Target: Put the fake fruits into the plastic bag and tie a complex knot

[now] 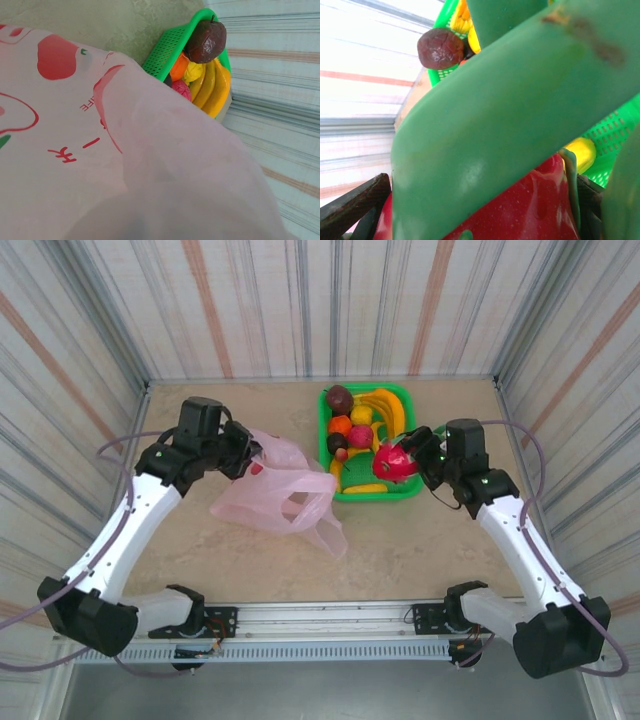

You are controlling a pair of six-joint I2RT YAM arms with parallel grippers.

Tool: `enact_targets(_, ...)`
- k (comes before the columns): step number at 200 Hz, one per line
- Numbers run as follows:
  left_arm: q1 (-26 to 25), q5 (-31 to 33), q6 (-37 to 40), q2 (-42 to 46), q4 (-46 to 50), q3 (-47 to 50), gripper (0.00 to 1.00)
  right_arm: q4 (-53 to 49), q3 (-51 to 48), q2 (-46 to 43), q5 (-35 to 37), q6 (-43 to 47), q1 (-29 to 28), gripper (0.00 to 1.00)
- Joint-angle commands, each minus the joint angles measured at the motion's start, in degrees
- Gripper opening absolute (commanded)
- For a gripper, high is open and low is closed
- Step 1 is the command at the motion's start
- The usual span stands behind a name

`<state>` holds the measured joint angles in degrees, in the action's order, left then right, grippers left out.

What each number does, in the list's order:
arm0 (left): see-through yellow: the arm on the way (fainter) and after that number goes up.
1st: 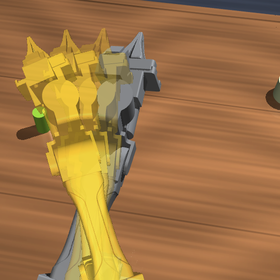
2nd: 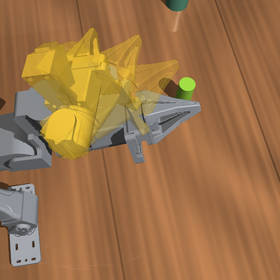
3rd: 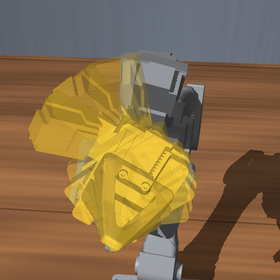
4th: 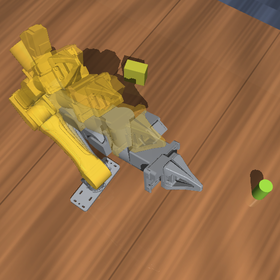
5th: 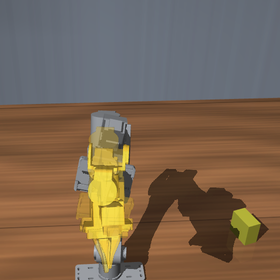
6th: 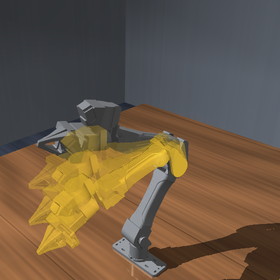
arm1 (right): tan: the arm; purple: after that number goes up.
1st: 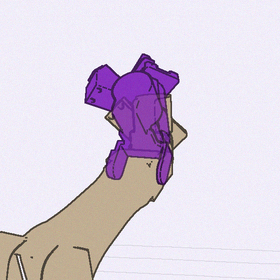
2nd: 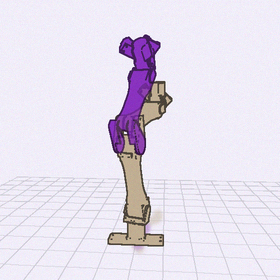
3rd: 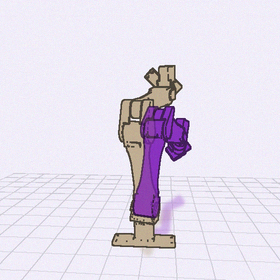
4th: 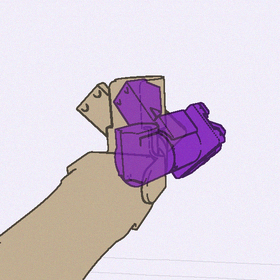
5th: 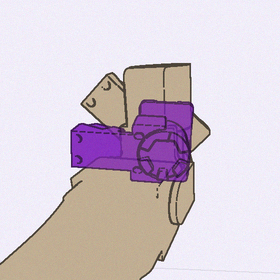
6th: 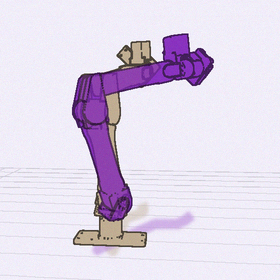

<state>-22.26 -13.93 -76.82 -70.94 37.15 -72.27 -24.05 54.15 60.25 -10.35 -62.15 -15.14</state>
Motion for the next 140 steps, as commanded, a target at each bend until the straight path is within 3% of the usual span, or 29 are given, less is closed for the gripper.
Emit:
enact_targets(1, -0.3, -0.9, -0.8, -1.0, -1.8, -2.2, 0.0, 2.2, 1.3, -2.7, -0.1, -1.9, -2.5, 0.7)
enact_targets(58, 0.1, -0.5, 2.0, -0.5, 0.0, -1.3, 0.0, 1.1, 3.4, -3.2, 5.5, -2.4, -13.7, 0.7)
enact_targets(140, 1.3, -0.7, 5.5, 3.1, 2.6, 0.5, 0.0, 2.7, 7.1, -4.0, 16.2, -2.6, -34.2, 0.7)
